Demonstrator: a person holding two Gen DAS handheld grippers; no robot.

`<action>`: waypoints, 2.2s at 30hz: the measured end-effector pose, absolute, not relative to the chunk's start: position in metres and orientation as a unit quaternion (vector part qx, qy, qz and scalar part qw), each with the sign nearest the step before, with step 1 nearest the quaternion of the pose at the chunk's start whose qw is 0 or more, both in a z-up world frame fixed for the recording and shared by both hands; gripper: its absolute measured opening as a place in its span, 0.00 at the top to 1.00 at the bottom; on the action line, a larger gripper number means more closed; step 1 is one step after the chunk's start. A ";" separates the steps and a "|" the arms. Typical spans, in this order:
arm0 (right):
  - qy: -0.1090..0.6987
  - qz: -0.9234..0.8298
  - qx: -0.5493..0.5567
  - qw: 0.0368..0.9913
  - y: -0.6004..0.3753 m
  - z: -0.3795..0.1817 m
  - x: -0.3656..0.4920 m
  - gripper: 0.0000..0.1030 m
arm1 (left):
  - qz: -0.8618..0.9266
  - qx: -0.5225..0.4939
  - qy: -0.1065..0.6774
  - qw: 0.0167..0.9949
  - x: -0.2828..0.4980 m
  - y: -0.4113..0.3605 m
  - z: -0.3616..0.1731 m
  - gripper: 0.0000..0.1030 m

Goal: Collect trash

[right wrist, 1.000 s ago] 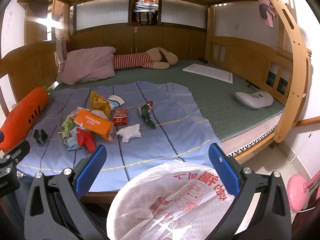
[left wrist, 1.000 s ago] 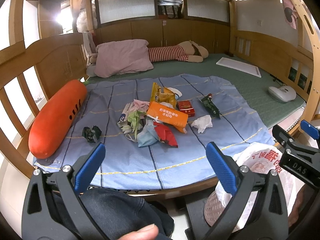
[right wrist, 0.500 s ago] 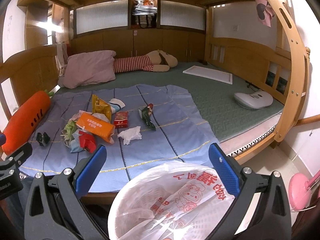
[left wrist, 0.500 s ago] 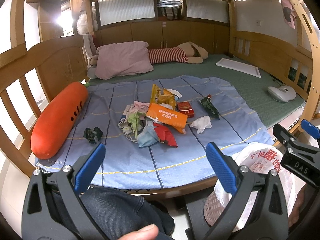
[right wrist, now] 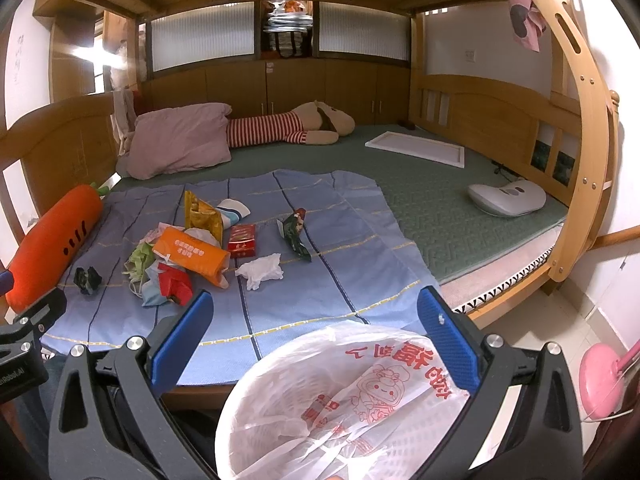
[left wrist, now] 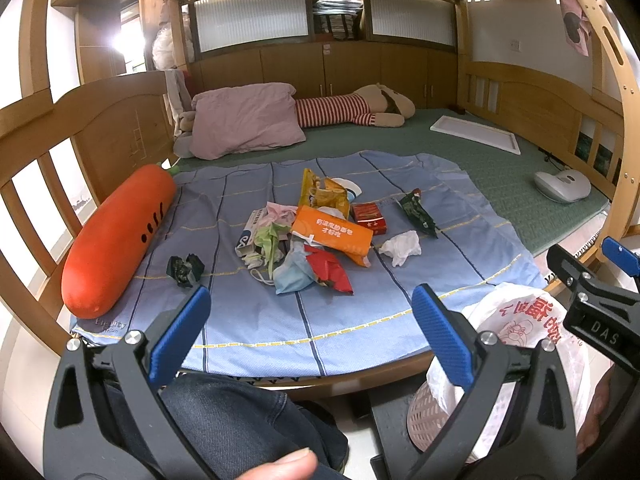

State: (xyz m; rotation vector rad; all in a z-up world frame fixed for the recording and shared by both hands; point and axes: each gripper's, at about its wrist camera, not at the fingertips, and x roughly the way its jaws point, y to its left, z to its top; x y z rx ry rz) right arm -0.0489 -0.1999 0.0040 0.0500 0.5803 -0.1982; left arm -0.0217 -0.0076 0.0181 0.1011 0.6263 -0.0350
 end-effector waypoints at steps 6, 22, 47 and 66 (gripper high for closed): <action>0.286 -0.099 0.025 0.953 -0.200 0.003 -0.049 0.03 | -0.017 0.050 0.308 0.950 -0.022 -0.008 0.018 0.03; 0.286 -0.098 0.027 0.953 -0.200 0.002 -0.049 0.03 | -0.017 0.051 0.308 0.950 -0.023 -0.009 0.019 0.03; 0.350 -0.068 0.014 0.934 -0.175 -0.023 0.001 0.03 | -0.042 0.028 0.383 0.923 0.035 0.029 -0.027 0.03; 0.450 -0.012 0.036 0.892 -0.087 -0.049 0.138 0.17 | 0.085 -0.229 0.553 0.797 0.253 0.290 -0.157 0.13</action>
